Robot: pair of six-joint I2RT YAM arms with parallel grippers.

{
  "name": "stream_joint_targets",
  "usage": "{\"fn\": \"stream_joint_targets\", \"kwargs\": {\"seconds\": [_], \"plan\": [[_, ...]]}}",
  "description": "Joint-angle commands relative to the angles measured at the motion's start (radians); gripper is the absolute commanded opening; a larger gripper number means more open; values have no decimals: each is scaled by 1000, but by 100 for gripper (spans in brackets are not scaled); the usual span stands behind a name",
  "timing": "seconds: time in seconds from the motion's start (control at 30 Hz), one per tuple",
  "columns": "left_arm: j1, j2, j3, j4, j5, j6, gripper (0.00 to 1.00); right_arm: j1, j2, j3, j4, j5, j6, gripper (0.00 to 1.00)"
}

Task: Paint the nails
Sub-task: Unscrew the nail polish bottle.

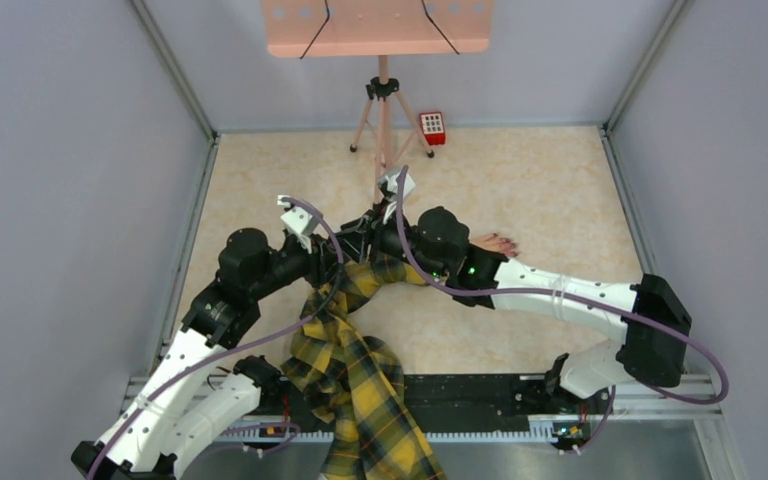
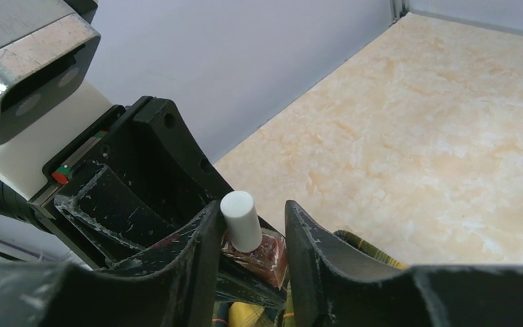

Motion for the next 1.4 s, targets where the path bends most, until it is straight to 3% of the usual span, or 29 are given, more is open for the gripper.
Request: {"fn": "stream_joint_targets", "kwargs": {"seconds": [0.0, 0.2, 0.23, 0.5, 0.9, 1.1, 1.37], "plan": [[2, -2, 30, 32, 11, 7, 0, 13, 12, 57, 17, -18, 8, 35], [1, -8, 29, 36, 27, 10, 0, 13, 7, 52, 7, -17, -11, 2], [1, -12, 29, 38, 36, 10, 0, 13, 2, 47, 8, -18, -17, 0], [4, -53, 16, 96, 257, -17, 0, 6, -74, -1, -3, -117, -117, 0], [8, -46, -11, 249, 716, -108, 0, -83, -211, -90, 30, -598, -164, 0], [9, -37, -9, 239, 752, -101, 0, -87, -239, -96, 40, -739, -170, 0], [10, -26, -9, 236, 749, -97, 0, -88, -239, -114, 86, -787, -154, 0]]}}
